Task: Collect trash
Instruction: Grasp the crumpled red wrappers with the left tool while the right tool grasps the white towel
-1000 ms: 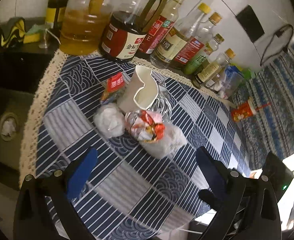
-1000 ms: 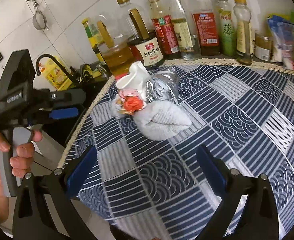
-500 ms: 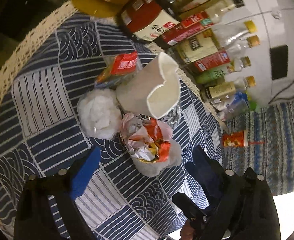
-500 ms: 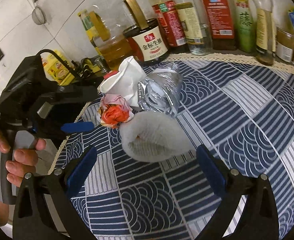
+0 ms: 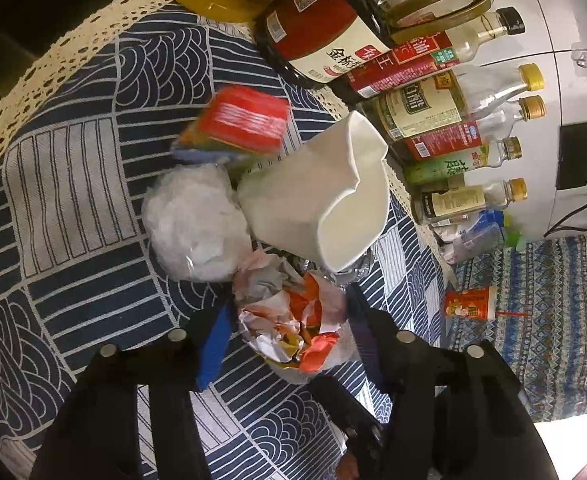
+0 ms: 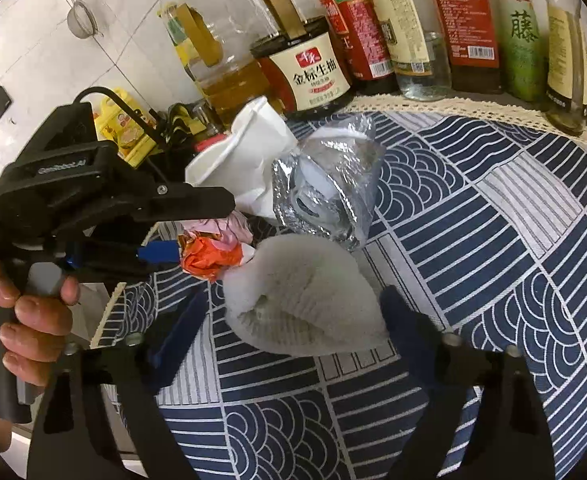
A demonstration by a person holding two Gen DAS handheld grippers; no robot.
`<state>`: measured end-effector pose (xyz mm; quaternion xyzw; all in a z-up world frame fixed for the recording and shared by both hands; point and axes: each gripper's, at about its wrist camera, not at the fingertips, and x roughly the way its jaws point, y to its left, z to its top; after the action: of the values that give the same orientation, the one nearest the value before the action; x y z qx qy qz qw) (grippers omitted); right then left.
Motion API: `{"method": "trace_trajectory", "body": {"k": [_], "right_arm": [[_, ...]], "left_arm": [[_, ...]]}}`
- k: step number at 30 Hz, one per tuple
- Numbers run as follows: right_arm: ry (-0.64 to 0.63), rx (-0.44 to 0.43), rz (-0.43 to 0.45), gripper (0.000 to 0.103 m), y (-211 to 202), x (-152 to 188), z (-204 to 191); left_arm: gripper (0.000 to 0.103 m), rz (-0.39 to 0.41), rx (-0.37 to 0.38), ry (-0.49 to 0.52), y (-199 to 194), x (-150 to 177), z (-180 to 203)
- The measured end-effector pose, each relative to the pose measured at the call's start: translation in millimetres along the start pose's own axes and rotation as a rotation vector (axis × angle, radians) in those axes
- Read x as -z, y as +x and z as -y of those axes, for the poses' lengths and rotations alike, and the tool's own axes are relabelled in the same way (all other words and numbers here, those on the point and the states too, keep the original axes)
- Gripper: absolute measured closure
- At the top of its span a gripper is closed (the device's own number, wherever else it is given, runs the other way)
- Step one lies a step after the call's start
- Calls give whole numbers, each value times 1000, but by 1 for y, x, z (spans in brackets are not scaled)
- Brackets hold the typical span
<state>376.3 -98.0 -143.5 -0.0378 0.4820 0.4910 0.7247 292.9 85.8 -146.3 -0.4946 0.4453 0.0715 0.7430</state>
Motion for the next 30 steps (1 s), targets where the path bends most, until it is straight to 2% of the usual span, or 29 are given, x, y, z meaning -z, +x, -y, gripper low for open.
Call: {"method": "trace_trajectory", "body": {"k": [5,8,10,13,25,30], "right_arm": [[9,25,-20,59,3,4,6],[8,9,-14,71,0,6,6],[-5,16,-9,75,-4,7,3],[-19,33,0,78,-10,8,-2],[14,104,42,78,-54,32,-18],[32,137,71,78,-74,43,-31]], "left_arm": [[55,10,12,24,-3,3,2],[56,16,17,31,-6,6,2],[56,20,25,33,-10,8,2],[56,25,36,46,-17,12,4],[56,60,73,102,-57,33,4],[56,77,29,201,-71,51,7]]}}
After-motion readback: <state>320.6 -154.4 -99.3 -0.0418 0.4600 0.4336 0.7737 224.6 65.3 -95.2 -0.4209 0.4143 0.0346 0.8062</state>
